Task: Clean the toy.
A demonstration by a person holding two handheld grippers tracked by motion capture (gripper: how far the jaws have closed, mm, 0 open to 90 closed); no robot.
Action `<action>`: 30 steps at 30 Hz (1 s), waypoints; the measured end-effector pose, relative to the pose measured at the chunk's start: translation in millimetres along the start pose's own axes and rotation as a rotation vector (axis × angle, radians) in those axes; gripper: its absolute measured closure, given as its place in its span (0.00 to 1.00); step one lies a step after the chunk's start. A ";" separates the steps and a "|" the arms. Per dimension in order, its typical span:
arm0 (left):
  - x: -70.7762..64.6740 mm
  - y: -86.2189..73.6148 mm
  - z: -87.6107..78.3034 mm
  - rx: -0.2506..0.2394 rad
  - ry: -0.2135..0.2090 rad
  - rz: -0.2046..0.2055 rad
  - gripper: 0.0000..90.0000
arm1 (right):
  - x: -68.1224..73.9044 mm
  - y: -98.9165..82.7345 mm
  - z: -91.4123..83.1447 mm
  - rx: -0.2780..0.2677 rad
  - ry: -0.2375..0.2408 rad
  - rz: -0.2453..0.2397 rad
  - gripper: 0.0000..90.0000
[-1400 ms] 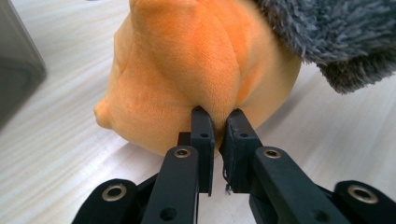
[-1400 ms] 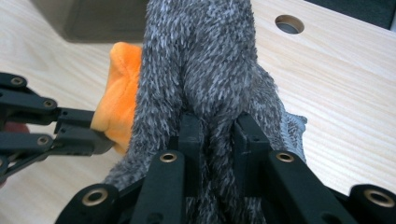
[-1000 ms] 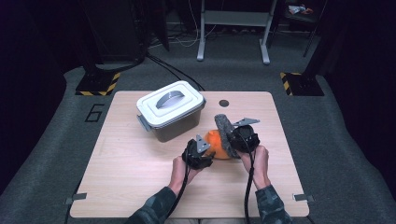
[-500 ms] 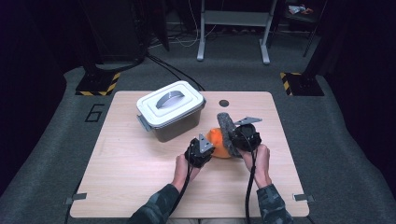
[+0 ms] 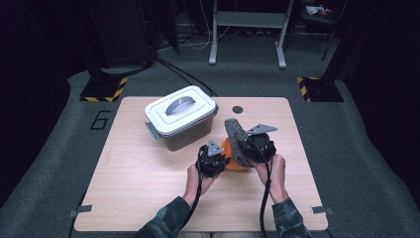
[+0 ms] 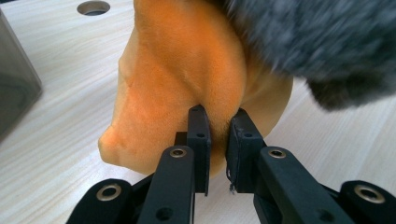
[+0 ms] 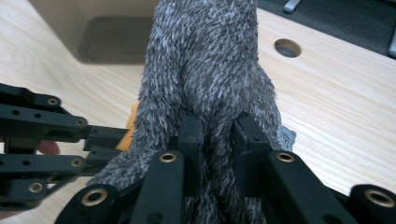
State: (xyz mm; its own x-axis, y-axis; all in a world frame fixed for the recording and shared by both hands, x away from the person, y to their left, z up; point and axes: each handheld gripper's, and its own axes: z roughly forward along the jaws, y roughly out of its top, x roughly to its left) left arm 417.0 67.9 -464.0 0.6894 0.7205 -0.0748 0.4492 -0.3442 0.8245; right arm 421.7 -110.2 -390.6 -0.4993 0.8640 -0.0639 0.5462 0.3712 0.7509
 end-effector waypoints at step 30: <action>15.1 -9.7 8.9 0.004 0.027 -0.019 0.88 | -38.5 -30.5 26.0 0.071 -0.053 0.096 0.84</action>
State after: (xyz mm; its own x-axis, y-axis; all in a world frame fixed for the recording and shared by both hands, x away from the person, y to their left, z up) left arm 428.0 76.8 -478.1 0.6648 0.7432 -0.0752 0.4648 -0.3327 0.8205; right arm 441.7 -145.9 -428.2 -0.4075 0.9127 -0.0303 0.6369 0.3078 0.7068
